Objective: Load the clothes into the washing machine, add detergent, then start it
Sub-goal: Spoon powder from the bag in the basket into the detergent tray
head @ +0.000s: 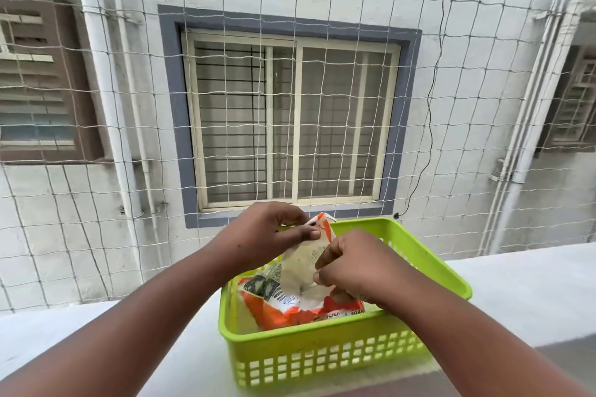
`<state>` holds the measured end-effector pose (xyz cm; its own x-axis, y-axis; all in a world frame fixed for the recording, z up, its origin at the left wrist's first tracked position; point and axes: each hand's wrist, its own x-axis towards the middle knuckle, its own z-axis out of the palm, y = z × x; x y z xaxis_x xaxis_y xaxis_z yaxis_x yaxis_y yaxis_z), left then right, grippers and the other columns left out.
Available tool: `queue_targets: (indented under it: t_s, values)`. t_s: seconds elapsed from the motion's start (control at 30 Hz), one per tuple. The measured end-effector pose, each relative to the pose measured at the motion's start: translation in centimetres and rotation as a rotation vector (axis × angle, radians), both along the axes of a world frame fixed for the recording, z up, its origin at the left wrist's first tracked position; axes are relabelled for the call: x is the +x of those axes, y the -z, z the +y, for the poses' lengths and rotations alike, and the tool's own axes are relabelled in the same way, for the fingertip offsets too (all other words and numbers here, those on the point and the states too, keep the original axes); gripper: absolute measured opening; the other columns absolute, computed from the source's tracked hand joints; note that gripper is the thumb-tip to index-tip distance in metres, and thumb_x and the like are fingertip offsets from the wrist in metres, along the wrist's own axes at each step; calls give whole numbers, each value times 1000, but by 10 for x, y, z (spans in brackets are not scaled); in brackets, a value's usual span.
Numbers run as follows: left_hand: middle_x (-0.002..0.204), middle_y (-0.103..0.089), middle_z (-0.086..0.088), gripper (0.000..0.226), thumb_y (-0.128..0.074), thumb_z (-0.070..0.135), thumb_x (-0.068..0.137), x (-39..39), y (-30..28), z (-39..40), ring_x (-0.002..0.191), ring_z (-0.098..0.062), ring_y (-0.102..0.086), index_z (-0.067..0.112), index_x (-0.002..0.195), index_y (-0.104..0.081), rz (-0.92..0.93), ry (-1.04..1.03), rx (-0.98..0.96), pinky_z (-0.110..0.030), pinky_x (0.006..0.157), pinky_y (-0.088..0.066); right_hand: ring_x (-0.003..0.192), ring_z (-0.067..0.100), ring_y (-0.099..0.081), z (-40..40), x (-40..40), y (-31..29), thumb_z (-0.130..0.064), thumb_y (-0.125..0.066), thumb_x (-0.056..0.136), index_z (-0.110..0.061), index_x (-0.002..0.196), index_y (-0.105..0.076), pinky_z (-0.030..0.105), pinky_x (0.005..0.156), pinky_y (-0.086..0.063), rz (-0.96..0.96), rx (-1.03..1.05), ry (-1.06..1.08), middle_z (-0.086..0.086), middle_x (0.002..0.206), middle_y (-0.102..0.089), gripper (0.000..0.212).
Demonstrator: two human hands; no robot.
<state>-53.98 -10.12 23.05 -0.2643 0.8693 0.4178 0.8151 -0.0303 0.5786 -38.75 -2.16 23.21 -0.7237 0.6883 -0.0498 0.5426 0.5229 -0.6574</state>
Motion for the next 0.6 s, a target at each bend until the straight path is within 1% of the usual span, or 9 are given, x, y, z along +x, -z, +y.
queue_targets:
  t_s: [0.07,0.13,0.2,0.23,0.33,0.4,0.5,0.6]
  values:
    - [83,-70,5,43,-63,61,71,1,-1,0,78,-10,-65,23,87,-75,3,-5,3,-37,72,-53,73,30,-73,1,0,0,-9,-74,78,-15,74,-72,43,80,-59,9,-41,14,17,84,-75,8]
    - [80,-69,10,35,-67,56,74,2,-2,1,74,-2,-63,23,85,-75,20,-19,2,-28,67,-51,65,30,-72,2,0,-1,-1,-72,79,-6,81,-73,43,78,-60,33,-120,26,18,80,-73,5]
    - [73,-66,15,28,-68,53,76,1,-2,1,65,3,-58,26,81,-73,41,-17,-3,-20,59,-44,53,25,-65,2,0,-2,6,-69,79,6,88,-71,39,71,-59,61,-203,60,16,72,-67,9]
    - [71,-64,15,26,-69,53,77,-1,-1,1,63,4,-55,27,78,-71,47,-11,-3,-19,57,-42,49,22,-62,2,0,-3,10,-68,79,10,90,-70,36,66,-60,82,-237,78,15,67,-64,11]
    - [73,-65,11,24,-69,54,77,-5,2,3,64,1,-56,30,76,-70,59,0,7,-27,62,-45,45,21,-60,2,3,-4,16,-67,76,16,89,-68,33,55,-59,143,-307,133,14,60,-62,13]
    - [78,-66,9,30,-67,58,77,-6,4,3,71,-5,-59,28,78,-69,78,1,7,-32,68,-49,46,20,-62,2,4,-5,18,-66,76,16,89,-68,31,52,-60,165,-353,187,13,61,-64,14]
    - [82,-64,10,31,-64,58,79,-7,4,2,78,-9,-60,28,82,-68,126,1,-3,-31,72,-50,55,22,-64,1,3,-7,17,-65,77,13,86,-68,32,57,-60,179,-405,248,16,70,-65,10]
    - [76,-57,13,30,-61,58,83,-8,5,3,81,-11,-58,29,83,-66,179,5,20,-28,68,-46,61,21,-65,-3,1,-11,16,-65,77,11,83,-67,31,59,-61,210,-433,302,16,72,-66,8]
